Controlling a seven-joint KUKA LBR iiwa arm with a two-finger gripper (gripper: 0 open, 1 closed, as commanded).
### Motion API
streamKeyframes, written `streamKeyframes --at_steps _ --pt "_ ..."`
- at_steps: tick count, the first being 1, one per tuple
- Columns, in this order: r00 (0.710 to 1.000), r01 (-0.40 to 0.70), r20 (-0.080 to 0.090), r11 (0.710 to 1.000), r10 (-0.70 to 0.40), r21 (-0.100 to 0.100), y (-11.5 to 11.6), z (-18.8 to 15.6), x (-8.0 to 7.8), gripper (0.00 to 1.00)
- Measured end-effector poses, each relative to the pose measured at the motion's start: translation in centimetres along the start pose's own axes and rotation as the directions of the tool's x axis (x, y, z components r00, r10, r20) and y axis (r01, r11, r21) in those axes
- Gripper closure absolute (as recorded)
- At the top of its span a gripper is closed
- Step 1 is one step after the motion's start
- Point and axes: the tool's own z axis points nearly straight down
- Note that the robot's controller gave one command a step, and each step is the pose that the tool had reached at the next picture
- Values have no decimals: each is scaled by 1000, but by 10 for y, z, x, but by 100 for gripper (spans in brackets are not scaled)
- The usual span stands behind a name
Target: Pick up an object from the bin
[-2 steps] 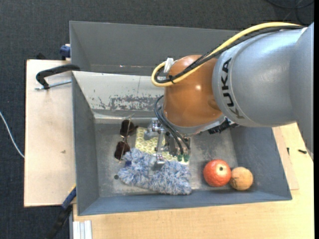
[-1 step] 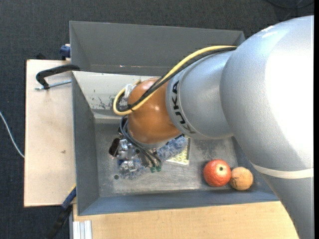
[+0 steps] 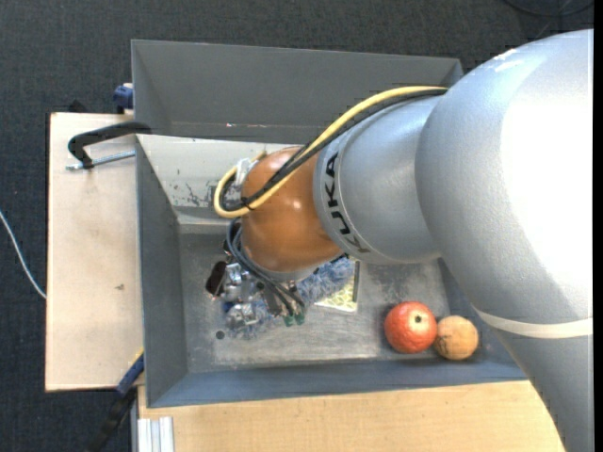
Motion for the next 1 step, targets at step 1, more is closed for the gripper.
streamKeyframes --at_steps 1 --pt "1000 21 -5 1000 -21 1 -10 -117 0 100"
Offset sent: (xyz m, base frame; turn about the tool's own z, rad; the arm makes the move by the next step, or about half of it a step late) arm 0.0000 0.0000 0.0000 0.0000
